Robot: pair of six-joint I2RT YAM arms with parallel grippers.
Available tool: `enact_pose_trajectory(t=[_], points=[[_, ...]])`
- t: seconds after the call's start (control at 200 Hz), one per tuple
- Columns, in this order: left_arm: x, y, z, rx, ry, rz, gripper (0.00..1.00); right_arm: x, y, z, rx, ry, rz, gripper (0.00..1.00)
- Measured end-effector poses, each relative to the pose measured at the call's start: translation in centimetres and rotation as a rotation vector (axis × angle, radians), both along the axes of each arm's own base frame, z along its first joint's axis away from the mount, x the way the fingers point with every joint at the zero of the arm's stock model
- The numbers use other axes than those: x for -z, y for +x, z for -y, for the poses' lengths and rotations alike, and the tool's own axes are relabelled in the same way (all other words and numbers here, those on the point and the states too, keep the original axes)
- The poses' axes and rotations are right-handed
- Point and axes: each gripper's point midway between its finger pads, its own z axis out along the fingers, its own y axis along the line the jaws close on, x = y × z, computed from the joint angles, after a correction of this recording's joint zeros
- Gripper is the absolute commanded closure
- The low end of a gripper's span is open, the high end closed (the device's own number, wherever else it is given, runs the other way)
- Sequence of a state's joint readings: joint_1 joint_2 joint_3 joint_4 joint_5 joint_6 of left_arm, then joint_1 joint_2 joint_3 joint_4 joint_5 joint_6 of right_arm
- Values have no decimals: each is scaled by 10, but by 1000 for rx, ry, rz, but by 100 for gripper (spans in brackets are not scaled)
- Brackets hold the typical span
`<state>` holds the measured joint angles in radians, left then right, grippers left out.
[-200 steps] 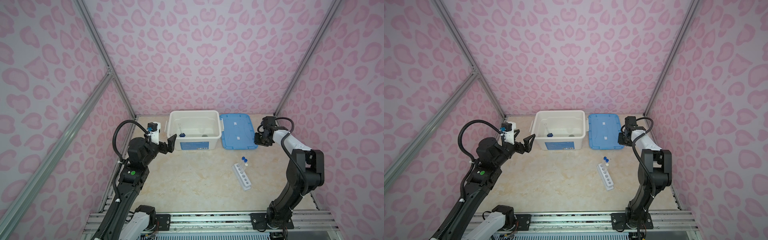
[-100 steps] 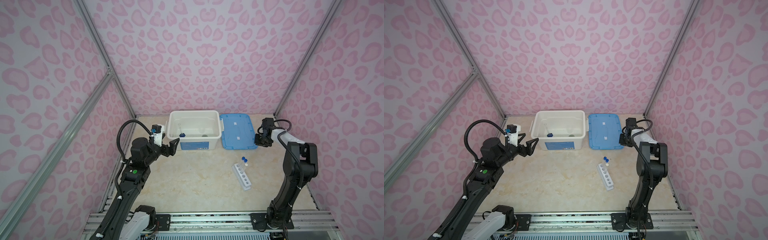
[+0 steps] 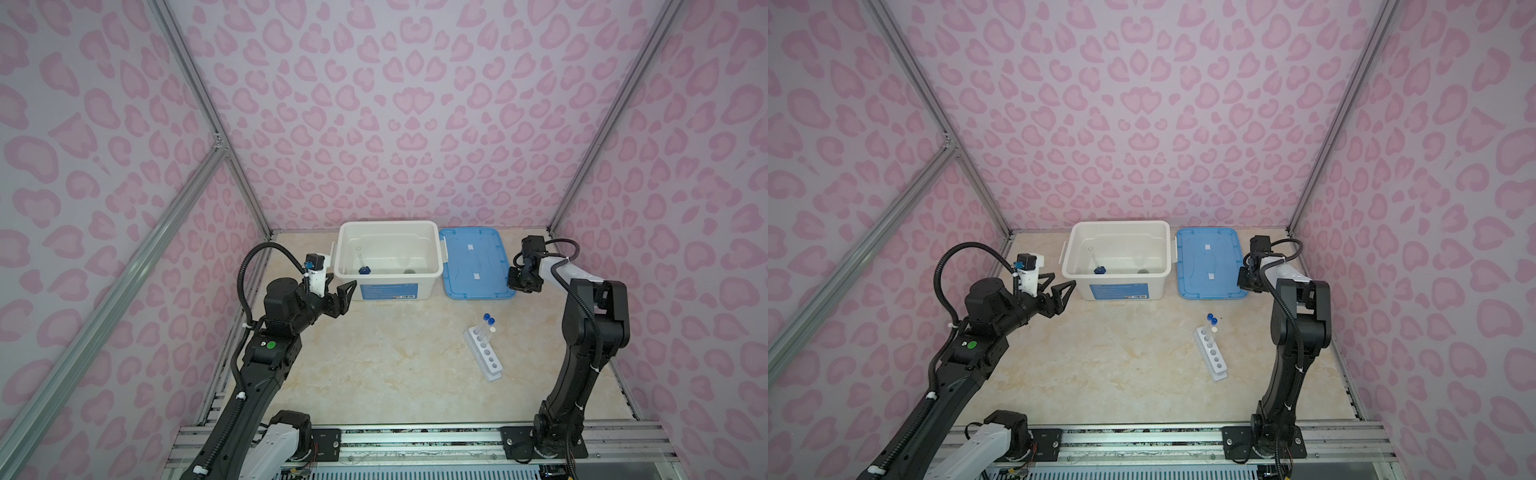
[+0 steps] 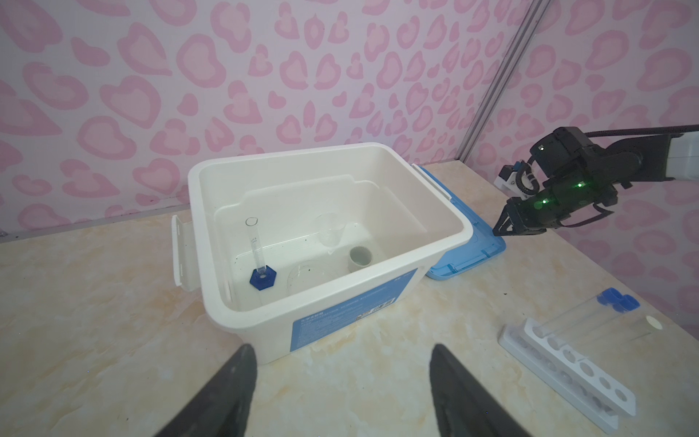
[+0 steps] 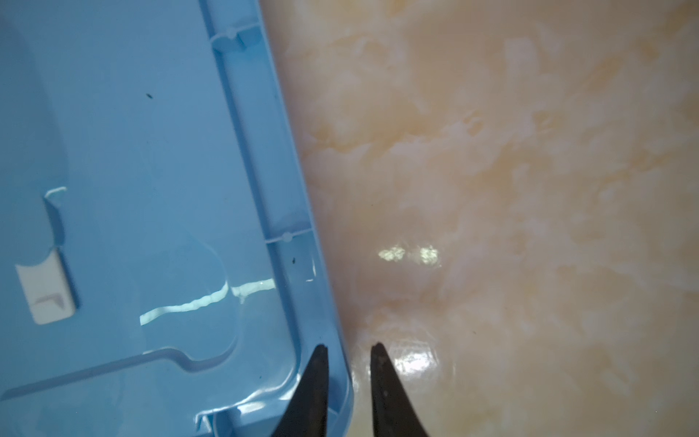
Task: Organize the chemistry lab equipment
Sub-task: 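Lower the right gripper and pinch the blue lid's edge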
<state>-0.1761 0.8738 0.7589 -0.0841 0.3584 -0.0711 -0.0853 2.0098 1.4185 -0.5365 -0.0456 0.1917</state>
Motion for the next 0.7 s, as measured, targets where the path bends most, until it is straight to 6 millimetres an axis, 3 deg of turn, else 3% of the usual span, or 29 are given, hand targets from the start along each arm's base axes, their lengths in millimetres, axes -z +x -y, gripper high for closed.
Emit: enact_pose_trajectory(t=[0.38, 0.7], points=[[1, 1, -1, -11, -4, -9, 37, 6, 3, 0, 6, 3, 1, 85], [7, 2, -3, -27, -8, -38, 23, 15, 6, -4, -3, 11, -6, 90]])
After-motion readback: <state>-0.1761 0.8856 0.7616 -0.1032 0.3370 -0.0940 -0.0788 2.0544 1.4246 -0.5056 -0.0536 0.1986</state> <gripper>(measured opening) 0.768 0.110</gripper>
